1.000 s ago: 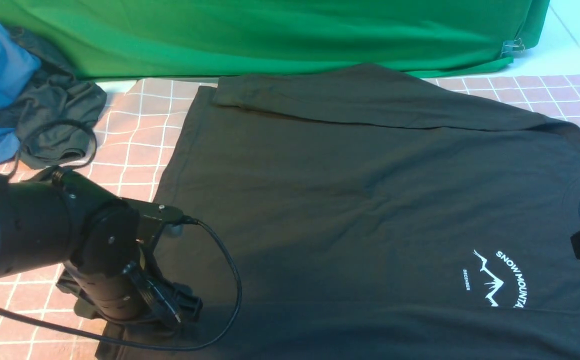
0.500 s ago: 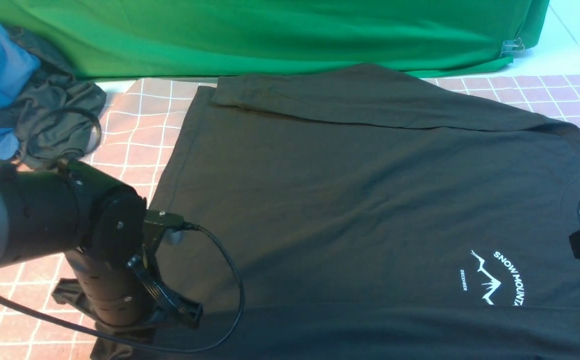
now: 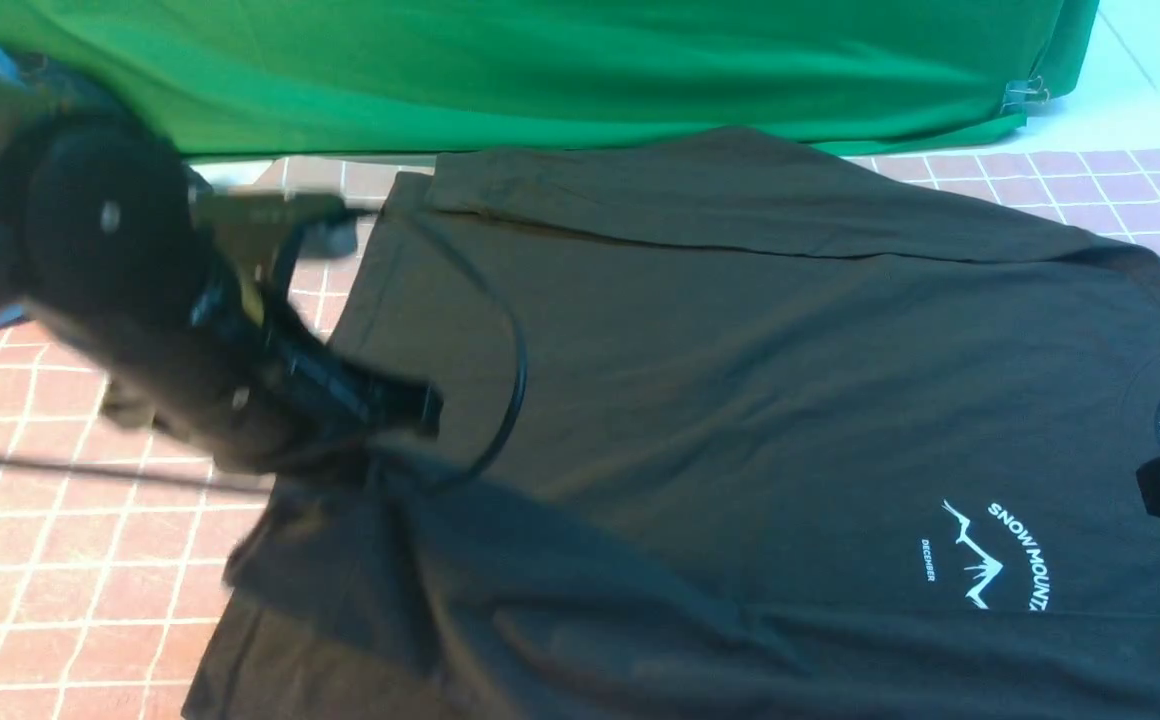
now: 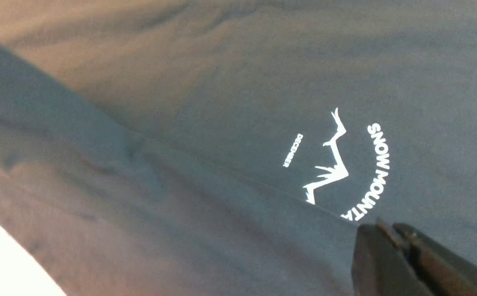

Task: Fold a long-sleeved shirt over a pink coffee tablecloth.
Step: 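Fold the left side of the black T-shirt inward over its body, then grab the top left corner of the dark shirt with the left gripper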

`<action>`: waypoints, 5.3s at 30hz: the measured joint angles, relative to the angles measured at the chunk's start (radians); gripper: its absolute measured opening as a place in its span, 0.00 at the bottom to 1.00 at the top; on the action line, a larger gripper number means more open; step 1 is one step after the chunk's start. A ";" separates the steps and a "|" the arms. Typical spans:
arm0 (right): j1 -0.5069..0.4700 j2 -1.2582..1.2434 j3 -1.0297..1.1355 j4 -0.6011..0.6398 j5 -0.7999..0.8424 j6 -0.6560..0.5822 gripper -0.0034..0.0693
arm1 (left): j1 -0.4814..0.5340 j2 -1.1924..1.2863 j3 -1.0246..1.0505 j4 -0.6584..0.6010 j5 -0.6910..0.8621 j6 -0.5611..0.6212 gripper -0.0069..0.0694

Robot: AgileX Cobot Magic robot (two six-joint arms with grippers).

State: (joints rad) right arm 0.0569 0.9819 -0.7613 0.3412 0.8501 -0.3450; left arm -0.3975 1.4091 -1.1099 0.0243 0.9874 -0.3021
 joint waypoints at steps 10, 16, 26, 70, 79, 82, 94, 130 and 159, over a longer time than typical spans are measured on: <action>0.000 0.000 0.000 0.000 -0.002 0.000 0.14 | 0.049 0.199 -0.285 0.034 0.007 0.001 0.15; 0.000 0.000 0.000 0.000 -0.002 0.000 0.14 | 0.097 0.307 -0.380 0.038 -0.015 0.034 0.15; 0.000 0.000 0.000 0.000 -0.004 0.001 0.14 | 0.101 0.422 -0.399 0.115 -0.162 0.074 0.15; 0.000 0.001 0.000 0.004 0.009 0.070 0.15 | 0.101 0.143 0.083 -0.038 0.061 -0.098 0.11; 0.000 0.001 0.000 0.004 0.000 0.046 0.17 | 0.101 0.093 0.299 0.112 -0.013 -0.213 0.23; 0.000 0.001 0.000 0.004 -0.002 0.045 0.17 | 0.101 0.093 0.334 0.107 -0.045 -0.224 0.36; 0.000 0.001 0.000 0.003 -0.002 0.041 0.17 | 0.101 0.092 0.450 0.110 -0.243 -0.289 0.85; 0.487 0.570 -0.010 -0.341 -0.168 -0.042 0.82 | 0.101 -0.169 0.475 0.039 -0.155 -0.313 0.13; 0.488 0.294 0.076 -0.288 0.234 0.051 0.13 | 0.101 -0.368 0.478 -0.106 0.183 -0.309 0.13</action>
State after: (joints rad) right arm 0.5446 1.2762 -0.6853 0.0528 1.0836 -0.2937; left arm -0.2963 1.0410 -0.6316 -0.0815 1.1707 -0.6113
